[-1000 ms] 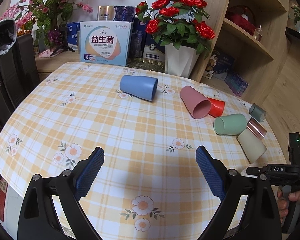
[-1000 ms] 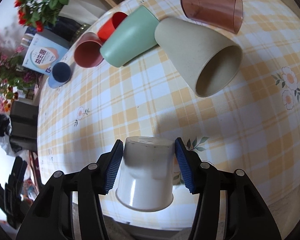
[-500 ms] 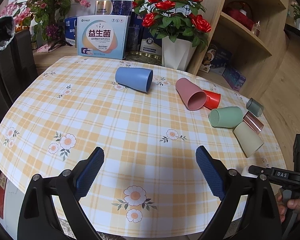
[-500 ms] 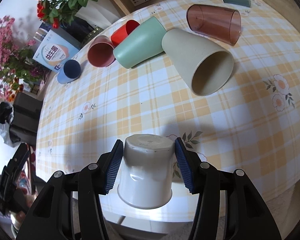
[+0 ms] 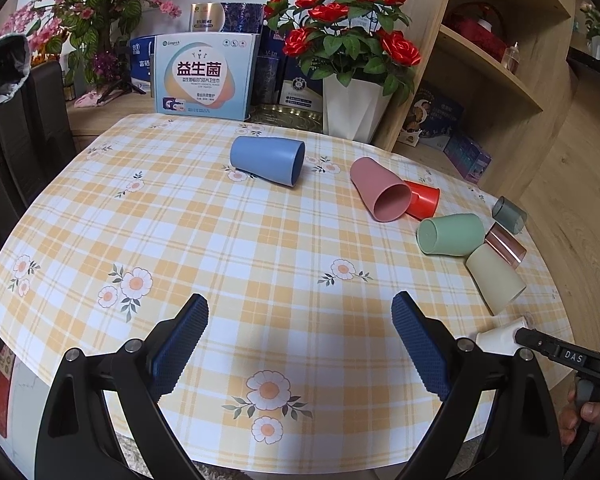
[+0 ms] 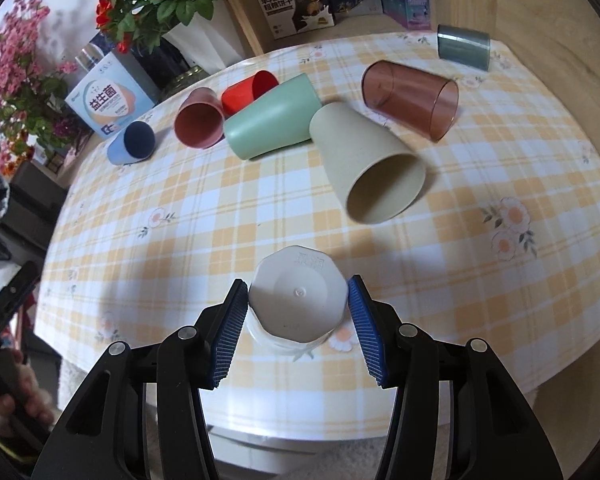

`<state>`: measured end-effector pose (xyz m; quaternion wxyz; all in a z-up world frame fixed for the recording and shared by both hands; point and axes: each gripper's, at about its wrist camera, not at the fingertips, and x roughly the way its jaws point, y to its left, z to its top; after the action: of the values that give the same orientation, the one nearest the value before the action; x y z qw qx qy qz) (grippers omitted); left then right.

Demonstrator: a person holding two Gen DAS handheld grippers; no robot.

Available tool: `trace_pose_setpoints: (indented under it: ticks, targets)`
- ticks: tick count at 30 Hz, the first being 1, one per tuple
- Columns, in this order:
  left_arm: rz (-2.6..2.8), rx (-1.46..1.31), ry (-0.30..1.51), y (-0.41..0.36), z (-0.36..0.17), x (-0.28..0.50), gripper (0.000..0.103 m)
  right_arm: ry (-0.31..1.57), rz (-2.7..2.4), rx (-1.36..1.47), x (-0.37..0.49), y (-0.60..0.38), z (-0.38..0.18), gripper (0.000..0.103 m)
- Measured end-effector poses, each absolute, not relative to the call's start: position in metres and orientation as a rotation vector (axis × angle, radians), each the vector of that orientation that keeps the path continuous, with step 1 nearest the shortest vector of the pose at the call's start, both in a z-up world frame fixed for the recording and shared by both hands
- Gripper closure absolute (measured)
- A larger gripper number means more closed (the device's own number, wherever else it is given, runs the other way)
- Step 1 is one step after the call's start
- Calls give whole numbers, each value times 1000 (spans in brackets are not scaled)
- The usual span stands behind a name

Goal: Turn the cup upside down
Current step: 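Rotate the white cup with the right tool and set it upside down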

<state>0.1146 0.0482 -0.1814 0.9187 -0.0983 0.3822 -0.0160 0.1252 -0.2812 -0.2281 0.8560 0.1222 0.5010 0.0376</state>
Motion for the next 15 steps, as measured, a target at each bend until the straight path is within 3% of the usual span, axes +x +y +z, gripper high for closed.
trace_pose_setpoints:
  ticks: [15]
  targets:
    - [-22,-224,799,54,-187,117,12,1043,-48,84,125,-295,-231,53]
